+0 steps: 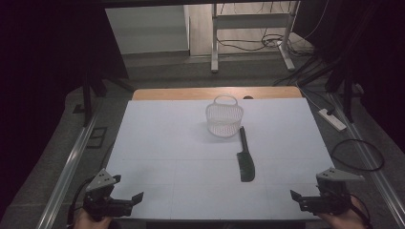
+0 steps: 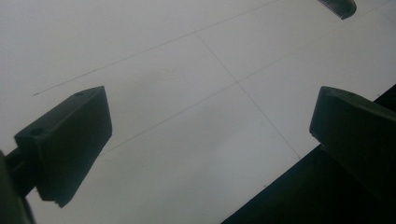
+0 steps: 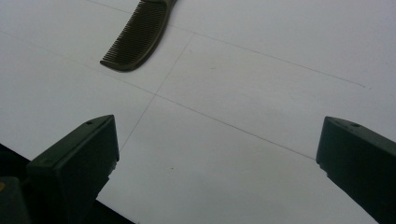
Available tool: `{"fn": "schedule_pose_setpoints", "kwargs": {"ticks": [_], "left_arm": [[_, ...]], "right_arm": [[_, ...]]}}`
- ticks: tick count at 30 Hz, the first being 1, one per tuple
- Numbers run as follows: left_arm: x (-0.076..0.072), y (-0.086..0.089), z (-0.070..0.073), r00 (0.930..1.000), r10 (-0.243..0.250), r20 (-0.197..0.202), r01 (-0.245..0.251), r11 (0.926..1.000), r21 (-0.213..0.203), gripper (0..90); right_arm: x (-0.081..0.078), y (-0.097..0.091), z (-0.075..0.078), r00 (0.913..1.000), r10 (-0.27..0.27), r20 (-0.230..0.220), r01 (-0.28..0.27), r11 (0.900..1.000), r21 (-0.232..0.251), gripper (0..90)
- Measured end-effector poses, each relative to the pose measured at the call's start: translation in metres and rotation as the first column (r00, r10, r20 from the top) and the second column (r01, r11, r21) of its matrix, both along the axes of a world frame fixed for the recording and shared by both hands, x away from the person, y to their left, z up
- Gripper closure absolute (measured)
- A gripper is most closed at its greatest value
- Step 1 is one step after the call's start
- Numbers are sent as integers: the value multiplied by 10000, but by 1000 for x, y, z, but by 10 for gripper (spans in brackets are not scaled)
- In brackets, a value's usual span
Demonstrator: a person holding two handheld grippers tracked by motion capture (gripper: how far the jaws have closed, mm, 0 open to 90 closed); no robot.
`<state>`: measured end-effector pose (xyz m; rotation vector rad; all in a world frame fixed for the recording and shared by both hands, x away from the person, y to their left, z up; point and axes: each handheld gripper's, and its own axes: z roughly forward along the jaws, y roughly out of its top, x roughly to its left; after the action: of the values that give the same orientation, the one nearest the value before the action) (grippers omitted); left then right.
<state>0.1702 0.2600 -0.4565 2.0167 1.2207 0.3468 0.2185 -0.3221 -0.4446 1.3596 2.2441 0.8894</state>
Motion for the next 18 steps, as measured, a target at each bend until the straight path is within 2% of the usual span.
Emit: {"fn": "schedule_pose_setpoints", "kwargs": {"ticks": [18], "left_arm": [[0, 3, 0, 10000, -41, -56, 40, 9998, -215, 4]], "right_arm": [[0, 2, 0, 9999, 128, -79, -129, 9998, -128, 1]]}}
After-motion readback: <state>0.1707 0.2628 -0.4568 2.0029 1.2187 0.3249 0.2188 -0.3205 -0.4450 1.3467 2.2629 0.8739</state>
